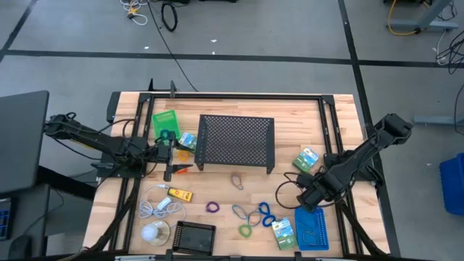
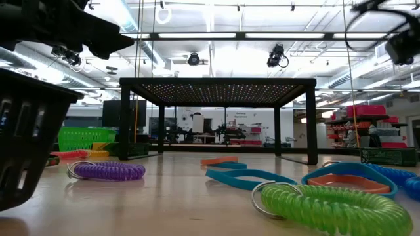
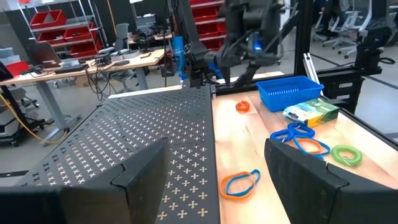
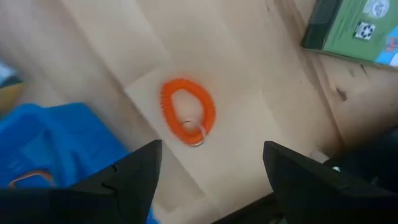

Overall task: Pick & Place Office Desk Supplies
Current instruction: Put the orange spring keychain into the green bin

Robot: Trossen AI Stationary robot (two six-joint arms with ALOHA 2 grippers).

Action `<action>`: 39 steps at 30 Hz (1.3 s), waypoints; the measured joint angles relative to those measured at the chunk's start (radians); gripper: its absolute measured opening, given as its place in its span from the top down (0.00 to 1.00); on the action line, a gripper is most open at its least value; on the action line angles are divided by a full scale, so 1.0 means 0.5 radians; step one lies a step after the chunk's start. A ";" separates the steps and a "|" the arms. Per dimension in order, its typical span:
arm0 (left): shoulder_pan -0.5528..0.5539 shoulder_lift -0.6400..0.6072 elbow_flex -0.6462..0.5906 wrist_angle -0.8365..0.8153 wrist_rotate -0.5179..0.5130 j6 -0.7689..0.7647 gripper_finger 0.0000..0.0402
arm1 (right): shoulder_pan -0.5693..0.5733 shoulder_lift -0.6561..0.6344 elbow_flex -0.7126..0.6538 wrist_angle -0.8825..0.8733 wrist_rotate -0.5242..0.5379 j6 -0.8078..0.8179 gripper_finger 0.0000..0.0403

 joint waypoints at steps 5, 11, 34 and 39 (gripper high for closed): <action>0.000 0.001 0.000 0.011 0.000 -0.001 0.32 | -0.025 -0.156 -0.243 0.182 0.000 -0.003 0.28; 0.000 0.001 0.000 0.011 -0.001 -0.002 0.32 | -0.066 -0.213 -0.432 0.414 -0.002 -0.069 0.36; 0.000 0.002 0.001 0.009 -0.001 -0.011 0.32 | -0.269 -0.093 -0.492 0.561 -0.095 -0.461 0.46; 0.001 0.002 0.001 0.009 -0.001 -0.017 0.32 | -0.269 -0.051 -0.492 0.610 -0.116 -0.503 0.46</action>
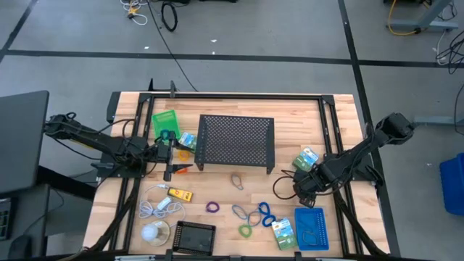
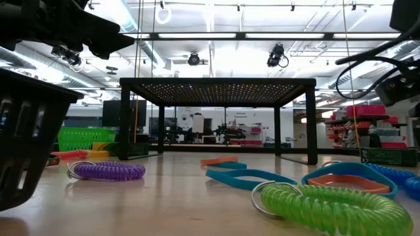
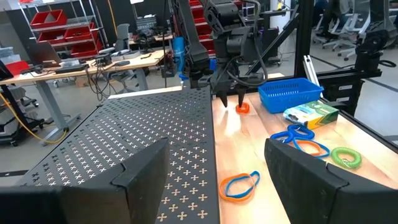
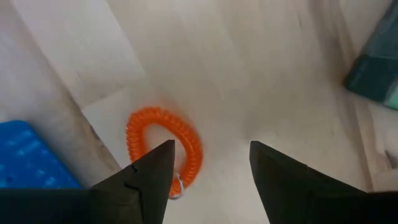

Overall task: Pick & Place Office Desk Supplies
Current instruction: Put the orange spring keychain into the green bin

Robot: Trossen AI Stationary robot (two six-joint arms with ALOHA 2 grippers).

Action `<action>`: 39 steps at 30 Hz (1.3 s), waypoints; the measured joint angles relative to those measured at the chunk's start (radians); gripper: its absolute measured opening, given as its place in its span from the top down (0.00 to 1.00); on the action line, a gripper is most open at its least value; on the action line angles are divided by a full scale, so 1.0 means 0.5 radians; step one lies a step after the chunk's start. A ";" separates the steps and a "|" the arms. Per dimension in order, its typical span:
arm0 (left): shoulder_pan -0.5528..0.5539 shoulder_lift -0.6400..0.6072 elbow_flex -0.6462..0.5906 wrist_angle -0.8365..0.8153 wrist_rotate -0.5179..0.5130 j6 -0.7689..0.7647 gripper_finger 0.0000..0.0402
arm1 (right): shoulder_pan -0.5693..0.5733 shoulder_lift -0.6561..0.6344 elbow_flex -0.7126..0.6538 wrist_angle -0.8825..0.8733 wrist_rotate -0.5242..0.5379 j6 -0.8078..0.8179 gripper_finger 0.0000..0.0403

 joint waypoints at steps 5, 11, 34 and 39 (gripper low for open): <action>0.000 0.000 0.000 0.000 0.000 -0.001 0.32 | 0.000 0.004 0.000 0.067 -0.047 -0.002 0.46; 0.000 0.000 0.000 -0.002 0.000 -0.011 0.32 | 0.000 -0.002 -0.083 0.193 -0.053 0.018 0.47; 0.000 0.000 0.002 0.002 -0.014 -0.023 0.32 | 0.002 -0.010 -0.138 0.160 0.092 0.114 0.98; 0.000 -0.001 0.002 0.006 -0.023 -0.023 0.32 | -0.001 -0.021 -0.039 0.215 0.292 0.057 0.99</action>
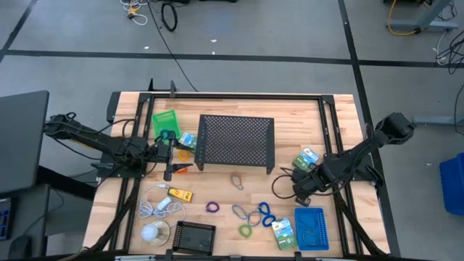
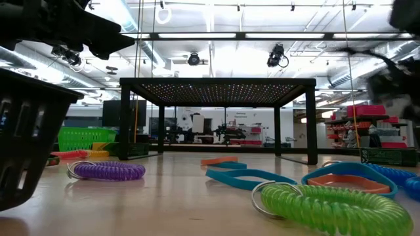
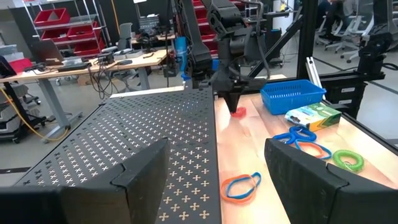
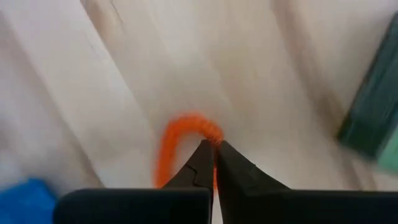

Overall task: Pick & Place Office Desk Supplies
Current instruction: Put the orange spring keychain into the green bin

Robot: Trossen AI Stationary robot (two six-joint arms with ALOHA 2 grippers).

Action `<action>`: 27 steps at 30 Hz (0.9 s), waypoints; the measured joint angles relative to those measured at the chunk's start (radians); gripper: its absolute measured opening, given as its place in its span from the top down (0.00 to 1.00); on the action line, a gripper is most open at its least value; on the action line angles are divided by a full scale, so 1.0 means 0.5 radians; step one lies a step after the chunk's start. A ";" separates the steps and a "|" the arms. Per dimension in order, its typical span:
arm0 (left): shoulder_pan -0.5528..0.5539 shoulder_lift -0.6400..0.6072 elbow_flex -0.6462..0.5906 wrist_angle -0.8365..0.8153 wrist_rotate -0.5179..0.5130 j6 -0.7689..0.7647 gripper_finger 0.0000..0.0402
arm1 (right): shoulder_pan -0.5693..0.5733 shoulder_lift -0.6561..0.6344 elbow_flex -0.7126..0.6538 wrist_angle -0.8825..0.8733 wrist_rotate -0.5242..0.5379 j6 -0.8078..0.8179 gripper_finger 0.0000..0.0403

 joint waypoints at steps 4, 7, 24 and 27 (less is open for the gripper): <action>-0.001 0.000 0.000 0.014 0.001 0.000 0.32 | 0.002 -0.005 0.085 0.021 0.126 -0.049 1.00; 0.000 0.000 0.000 0.020 0.000 0.000 0.32 | 0.002 -0.007 0.127 0.076 0.185 -0.088 1.00; 0.000 0.000 0.000 0.037 0.001 0.008 0.32 | 0.013 -0.009 0.219 0.647 0.596 -0.503 1.00; 0.000 0.000 0.000 0.055 0.001 0.008 0.32 | 0.003 -0.010 0.219 0.886 0.738 -0.660 1.00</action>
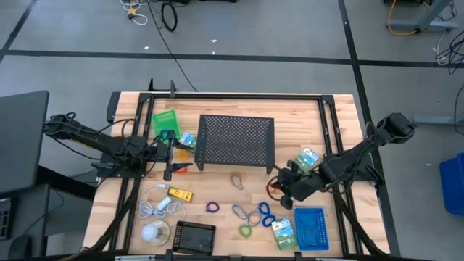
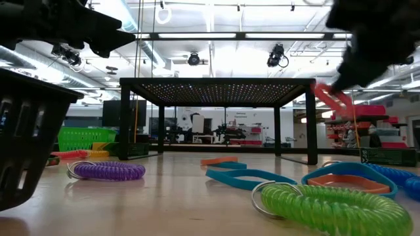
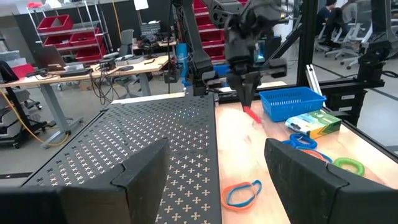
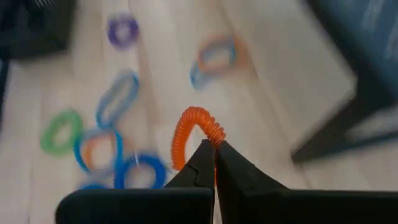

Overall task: Pick & Place Office Desk Supplies
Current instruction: Put the orange spring keychain into the green bin

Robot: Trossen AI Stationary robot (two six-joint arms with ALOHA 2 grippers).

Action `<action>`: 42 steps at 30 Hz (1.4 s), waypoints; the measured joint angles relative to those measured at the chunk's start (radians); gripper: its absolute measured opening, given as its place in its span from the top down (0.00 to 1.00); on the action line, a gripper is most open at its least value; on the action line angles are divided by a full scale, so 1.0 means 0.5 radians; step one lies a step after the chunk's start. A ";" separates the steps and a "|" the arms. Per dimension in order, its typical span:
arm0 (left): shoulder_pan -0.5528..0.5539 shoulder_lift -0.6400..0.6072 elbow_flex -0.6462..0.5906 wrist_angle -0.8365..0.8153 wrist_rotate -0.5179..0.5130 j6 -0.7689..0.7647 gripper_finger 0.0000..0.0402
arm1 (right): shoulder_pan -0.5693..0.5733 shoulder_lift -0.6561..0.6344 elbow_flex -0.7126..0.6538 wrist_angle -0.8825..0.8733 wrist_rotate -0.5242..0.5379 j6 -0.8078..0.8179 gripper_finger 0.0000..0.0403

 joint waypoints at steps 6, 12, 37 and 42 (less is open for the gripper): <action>0.000 0.000 0.000 0.062 0.019 -0.028 0.32 | -0.068 -0.001 0.000 0.492 0.256 -0.415 1.00; 0.000 0.049 0.000 0.336 0.115 -0.090 0.32 | -0.253 0.060 0.002 0.977 0.378 -0.841 1.00; 0.424 0.959 0.256 1.046 0.391 -0.420 0.32 | -0.793 0.507 0.220 2.174 0.043 -1.595 1.00; 0.439 1.109 0.369 1.046 0.436 -0.393 0.32 | -0.813 0.541 0.353 2.020 0.009 -1.608 1.00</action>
